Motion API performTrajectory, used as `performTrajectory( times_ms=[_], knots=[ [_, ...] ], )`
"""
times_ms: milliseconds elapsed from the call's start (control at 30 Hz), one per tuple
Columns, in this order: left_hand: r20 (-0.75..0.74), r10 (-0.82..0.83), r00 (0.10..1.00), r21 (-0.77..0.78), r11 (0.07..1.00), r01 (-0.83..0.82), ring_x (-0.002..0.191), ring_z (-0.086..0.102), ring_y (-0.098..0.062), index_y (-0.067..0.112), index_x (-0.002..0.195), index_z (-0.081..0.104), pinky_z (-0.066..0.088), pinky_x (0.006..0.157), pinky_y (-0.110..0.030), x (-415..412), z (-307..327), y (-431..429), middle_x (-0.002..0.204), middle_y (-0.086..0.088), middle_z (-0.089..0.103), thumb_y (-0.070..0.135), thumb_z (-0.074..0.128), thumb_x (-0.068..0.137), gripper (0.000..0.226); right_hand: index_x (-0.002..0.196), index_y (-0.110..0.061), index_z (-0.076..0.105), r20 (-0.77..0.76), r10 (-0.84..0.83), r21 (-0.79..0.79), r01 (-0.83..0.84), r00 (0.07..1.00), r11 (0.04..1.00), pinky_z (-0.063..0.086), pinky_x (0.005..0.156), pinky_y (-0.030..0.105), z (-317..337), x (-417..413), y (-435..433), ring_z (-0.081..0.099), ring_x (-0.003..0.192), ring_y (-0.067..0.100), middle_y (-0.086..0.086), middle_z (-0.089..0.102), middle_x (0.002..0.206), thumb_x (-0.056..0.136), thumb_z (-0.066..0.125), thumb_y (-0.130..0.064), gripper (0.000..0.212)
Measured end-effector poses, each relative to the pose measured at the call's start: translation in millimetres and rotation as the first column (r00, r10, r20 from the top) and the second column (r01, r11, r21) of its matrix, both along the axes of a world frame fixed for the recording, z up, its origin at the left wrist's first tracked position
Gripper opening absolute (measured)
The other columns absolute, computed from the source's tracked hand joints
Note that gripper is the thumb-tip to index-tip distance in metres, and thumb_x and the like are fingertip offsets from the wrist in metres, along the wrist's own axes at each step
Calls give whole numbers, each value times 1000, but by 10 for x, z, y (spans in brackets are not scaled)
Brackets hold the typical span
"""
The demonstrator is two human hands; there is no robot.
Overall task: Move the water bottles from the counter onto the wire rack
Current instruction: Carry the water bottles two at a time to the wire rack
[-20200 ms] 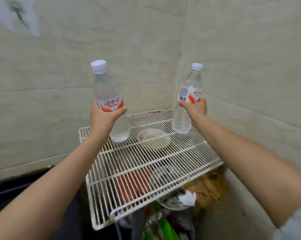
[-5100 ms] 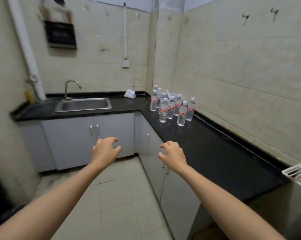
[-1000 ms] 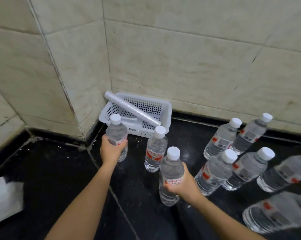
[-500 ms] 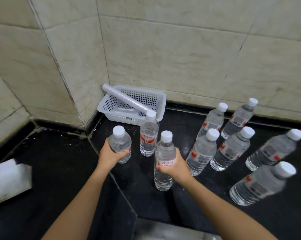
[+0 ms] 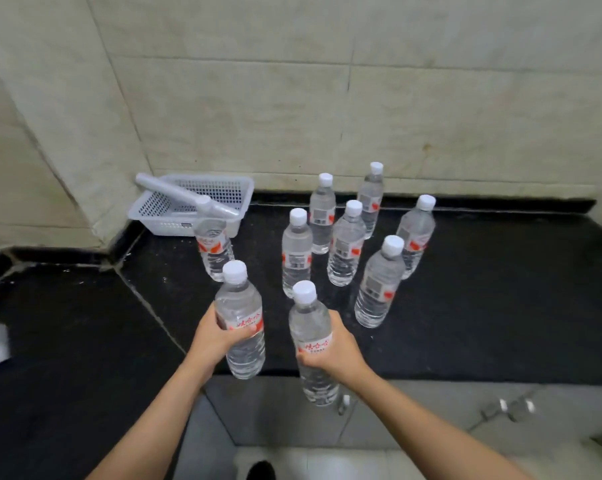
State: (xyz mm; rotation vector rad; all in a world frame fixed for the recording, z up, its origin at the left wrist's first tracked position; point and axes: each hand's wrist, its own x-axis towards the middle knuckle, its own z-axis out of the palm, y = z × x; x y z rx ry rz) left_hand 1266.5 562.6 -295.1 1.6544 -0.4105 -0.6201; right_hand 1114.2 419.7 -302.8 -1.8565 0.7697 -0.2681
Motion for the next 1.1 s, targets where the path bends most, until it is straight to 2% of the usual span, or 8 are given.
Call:
performTrajectory(
  times_ms=[133, 300, 467, 567, 767, 900, 1000, 1100],
  knots=[
    [-19, -194, 981, 39, 980, 195, 84, 63, -13, 20, 101, 57, 49, 71, -24, -634, -25, -330, 95, 2, 67, 21, 83, 39, 67, 109, -24, 42, -2, -155, -20, 155, 988, 988, 40, 78, 23, 15, -786, -173, 59, 93, 17, -5, 59, 98, 44, 66, -37, 70],
    [5, -438, 899, 70, 897, 437, 89, 62, -10, 14, 114, 54, 47, 75, -24, -1347, -28, -850, 100, 1, 66, 0, 80, 60, 62, 107, -16, 46, 39, -377, -23, 378, 926, 926, 51, 81, 36, -68, -1712, -461, 63, 88, 18, -4, 61, 90, 44, 73, -36, 71],
    [23, -653, 757, 77, 756, 650, 81, 64, 0, 19, 104, 57, 49, 68, -13, -2028, 103, -1326, 93, 9, 67, 32, 79, 35, 74, 101, -13, 51, 50, -586, -48, 588, 809, 807, 47, 72, 29, -65, -2579, -720, 61, 76, 12, -6, 61, 83, 48, 75, -31, 61],
    [41, -713, 700, 50, 701, 711, 79, 64, -4, 17, 103, 56, 51, 62, -10, -2405, 165, -1629, 91, 6, 66, 7, 82, 55, 56, 91, -15, 54, 83, -673, -75, 678, 735, 731, 48, 68, 30, 10, -3038, -889, 60, 69, 13, -7, 62, 74, 45, 73, -37, 55],
    [36, -813, 581, -16, 581, 814, 95, 66, -19, 19, 105, 58, 52, 84, -33, -2924, 401, -2440, 102, -4, 69, 12, 80, 52, 58, 96, -12, 55, 185, -752, -168, 774, 633, 610, 48, 67, 27, 531, -3861, -1380, 60, 71, 8, -3, 64, 80, 43, 73, -37, 61],
    [81, -841, 535, -81, 529, 845, 95, 65, -17, 21, 106, 58, 52, 83, -33, -3285, 565, -3142, 103, -3, 68, 11, 82, 56, 56, 76, -21, 57, 219, -753, -242, 783, 620, 574, 46, 63, 18, 930, -4322, -1835, 56, 60, -3, -7, 62, 68, 49, 72, -22, 31],
    [88, -845, 528, -140, 514, 846, 91, 65, -15, 23, 102, 59, 51, 78, -29, -3533, 663, -3701, 100, 0, 69, 25, 81, 40, 66, 95, -17, 57, 158, -796, -326, 791, 585, 517, 54, 75, 34, 988, -4641, -2357, 65, 79, 12, -1, 67, 85, 44, 75, -36, 57],
    [82, -852, 517, -186, 496, 848, 94, 64, -17, 16, 111, 57, 50, 80, -31, -3771, 705, -4218, 103, -2, 68, 12, 82, 51, 66, 99, -19, 55, 93, -834, -343, 804, 544, 486, 55, 79, 46, 971, -4942, -2868, 66, 84, 22, 0, 67, 89, 44, 76, -41, 63]
  ],
)
